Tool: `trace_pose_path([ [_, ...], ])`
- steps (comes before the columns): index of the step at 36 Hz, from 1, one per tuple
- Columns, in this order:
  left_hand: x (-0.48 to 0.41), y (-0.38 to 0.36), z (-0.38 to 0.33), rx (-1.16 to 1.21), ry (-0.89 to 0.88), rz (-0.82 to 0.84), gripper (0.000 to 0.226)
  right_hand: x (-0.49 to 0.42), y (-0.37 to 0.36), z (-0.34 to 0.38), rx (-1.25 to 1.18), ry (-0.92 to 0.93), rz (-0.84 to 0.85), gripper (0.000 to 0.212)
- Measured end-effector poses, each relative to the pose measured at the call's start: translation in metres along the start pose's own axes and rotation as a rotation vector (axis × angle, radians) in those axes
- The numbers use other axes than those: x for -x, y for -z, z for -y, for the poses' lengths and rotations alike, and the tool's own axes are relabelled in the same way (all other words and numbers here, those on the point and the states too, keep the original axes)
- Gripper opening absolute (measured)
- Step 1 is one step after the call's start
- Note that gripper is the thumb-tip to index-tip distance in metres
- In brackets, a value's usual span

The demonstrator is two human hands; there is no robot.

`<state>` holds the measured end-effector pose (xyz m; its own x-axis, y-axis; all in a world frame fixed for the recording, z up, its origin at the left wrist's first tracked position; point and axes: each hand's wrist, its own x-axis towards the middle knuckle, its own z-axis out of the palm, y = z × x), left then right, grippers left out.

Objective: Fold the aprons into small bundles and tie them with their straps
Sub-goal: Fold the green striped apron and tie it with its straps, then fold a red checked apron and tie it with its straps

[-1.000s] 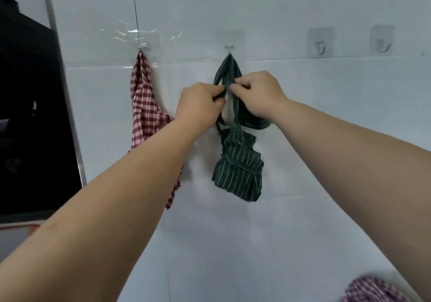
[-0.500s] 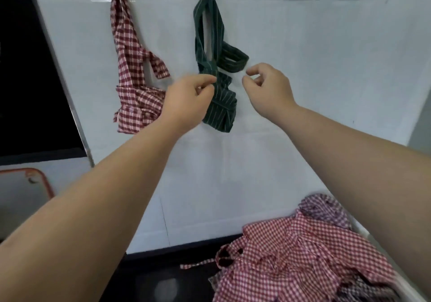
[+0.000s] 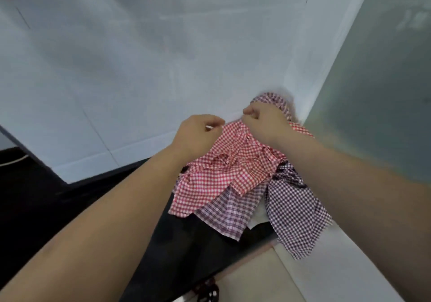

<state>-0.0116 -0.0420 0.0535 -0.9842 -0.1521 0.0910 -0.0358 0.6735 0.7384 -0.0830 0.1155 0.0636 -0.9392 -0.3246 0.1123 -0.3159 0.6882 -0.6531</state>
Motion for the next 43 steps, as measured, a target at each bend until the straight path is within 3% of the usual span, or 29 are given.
trace_pose_path([
  [7, -0.001, -0.106, 0.067, -0.175, -0.023, 0.405, 0.030, 0.016, -0.044, -0.080, 0.111, -0.211, 0.100, 0.031],
  [13, -0.020, -0.147, 0.092, -0.414, 0.129, 0.598, 0.052, 0.015, -0.066, -0.113, 0.090, -0.362, 0.153, 0.035],
  [15, -0.028, -0.153, 0.103, -0.500, 0.123, 0.624, 0.048, 0.015, -0.073, -0.116, 0.058, -0.415, 0.187, 0.037],
  [17, -0.032, -0.154, 0.110, -0.451, 0.153, 0.498, 0.036, 0.016, -0.078, -0.118, 0.032, -0.437, 0.216, 0.040],
  [19, -0.034, -0.147, 0.106, -0.290, 0.242, 0.322, 0.041, 0.014, -0.082, -0.118, -0.020, -0.451, 0.197, 0.044],
  [23, -0.034, -0.107, 0.087, 0.311, 0.424, -0.047, 0.043, 0.008, -0.078, -0.108, -0.129, -0.422, 0.072, 0.074],
  [25, -0.035, -0.081, 0.079, 0.629, 0.494, -0.187, 0.037, 0.006, -0.074, -0.102, -0.033, -0.380, 0.095, 0.097],
  [27, -0.031, -0.060, 0.073, 0.793, 0.496, -0.238, 0.031, 0.006, -0.073, -0.090, -0.036, -0.356, 0.184, 0.108],
  [31, 0.010, -0.035, 0.070, 0.699, 0.415, -0.143, 0.032, 0.023, -0.088, -0.054, -0.154, -0.197, 0.364, 0.088],
  [33, 0.034, -0.030, 0.079, 0.573, 0.392, -0.094, 0.038, 0.034, -0.097, -0.044, -0.100, -0.124, 0.301, 0.077],
  [36, 0.074, -0.012, 0.095, 0.291, 0.382, -0.032, 0.020, 0.053, -0.110, -0.033, 0.059, -0.095, 0.170, 0.070],
  [38, 0.098, 0.002, 0.106, 0.151, 0.410, -0.001, 0.046, 0.065, -0.116, -0.023, 0.129, -0.037, 0.101, 0.062],
  [41, 0.135, 0.024, 0.119, -0.098, 0.418, -0.045, 0.039, 0.087, -0.130, 0.001, 0.136, 0.129, 0.079, 0.059],
  [43, 0.155, 0.035, 0.131, -0.173, 0.500, -0.197, 0.032, 0.096, -0.140, 0.016, 0.167, 0.213, 0.089, 0.065],
])
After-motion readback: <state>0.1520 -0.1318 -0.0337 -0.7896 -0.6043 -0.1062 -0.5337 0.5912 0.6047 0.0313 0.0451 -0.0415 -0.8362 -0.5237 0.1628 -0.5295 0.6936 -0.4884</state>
